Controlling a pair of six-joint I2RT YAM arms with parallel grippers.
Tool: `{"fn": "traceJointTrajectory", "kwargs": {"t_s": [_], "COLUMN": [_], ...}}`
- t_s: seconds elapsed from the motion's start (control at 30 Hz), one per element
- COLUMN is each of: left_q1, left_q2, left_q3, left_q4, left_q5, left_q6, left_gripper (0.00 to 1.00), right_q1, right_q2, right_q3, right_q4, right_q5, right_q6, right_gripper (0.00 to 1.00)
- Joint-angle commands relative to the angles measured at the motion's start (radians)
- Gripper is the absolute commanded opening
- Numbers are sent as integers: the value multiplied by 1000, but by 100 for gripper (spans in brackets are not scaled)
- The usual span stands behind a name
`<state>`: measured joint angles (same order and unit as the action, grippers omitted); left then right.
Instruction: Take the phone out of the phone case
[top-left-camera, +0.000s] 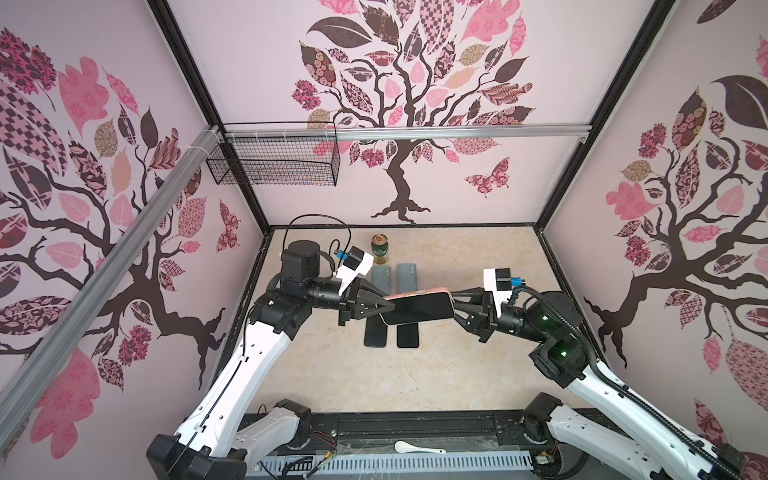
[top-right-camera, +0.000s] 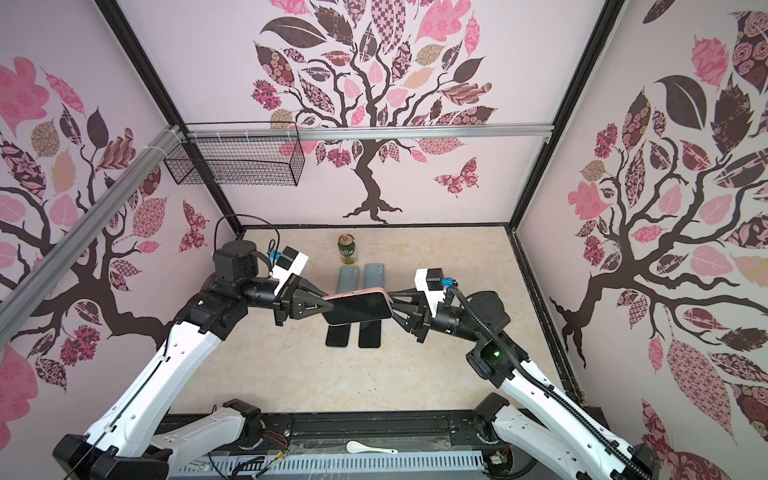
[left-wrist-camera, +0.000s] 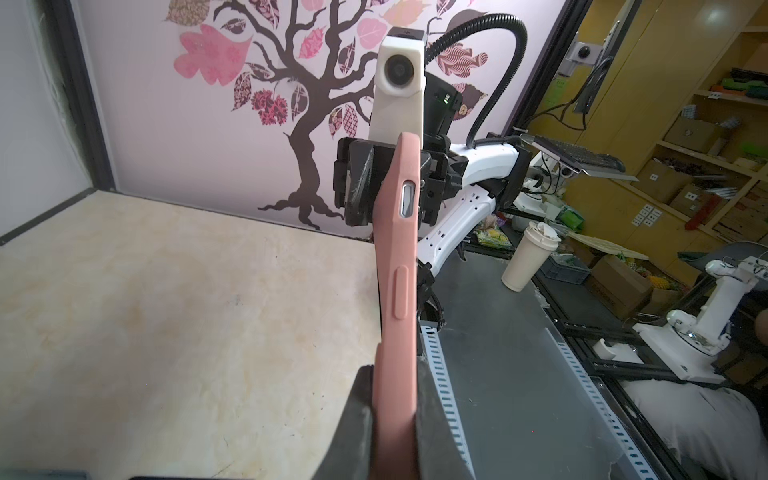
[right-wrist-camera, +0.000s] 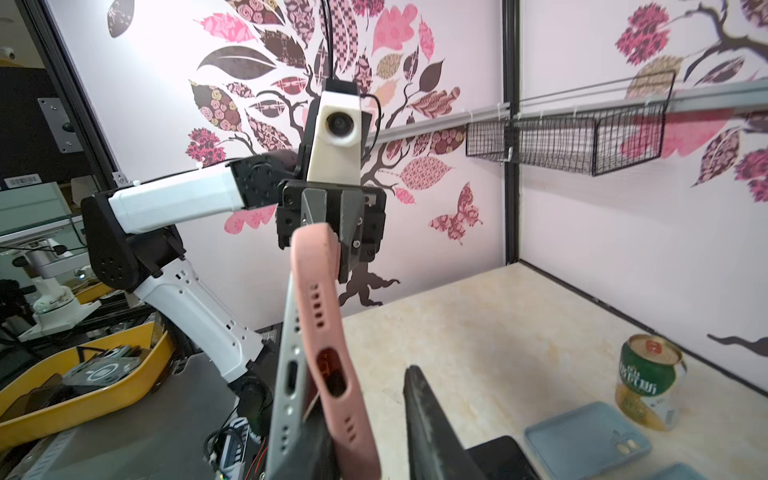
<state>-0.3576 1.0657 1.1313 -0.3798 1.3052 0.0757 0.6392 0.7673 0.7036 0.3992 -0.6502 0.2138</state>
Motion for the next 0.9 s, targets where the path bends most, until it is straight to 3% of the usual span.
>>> {"fn": "traceJointTrajectory", "kwargs": {"t_s": [0.0, 0.2, 0.37, 0.53, 0.87], "left_q1": [-2, -1, -1, -3, -51], "left_q2": [-27, -93, -119, -157, -156], "left_q3": [-59, -83, -112, -153, -158], "left_q4": [300, 416, 528, 677, 710], "left_q5": [-133, -216, -250, -316, -261], "left_q6": [-245, -324, -399, -476, -455], "left_gripper": [0, 0, 0, 0, 0], "right_q1": [9, 9, 8, 9, 10], "right_q2": [-54, -123, -141, -163, -67], "right_q3": [12, -16, 6, -28, 20], "right_q4": [192, 175, 148, 188, 307], "right_q5": [16, 121, 11, -9, 23], "right_q6": [-21, -91, -155, -185, -234], "right_gripper": [31, 31, 33, 35, 35]}}
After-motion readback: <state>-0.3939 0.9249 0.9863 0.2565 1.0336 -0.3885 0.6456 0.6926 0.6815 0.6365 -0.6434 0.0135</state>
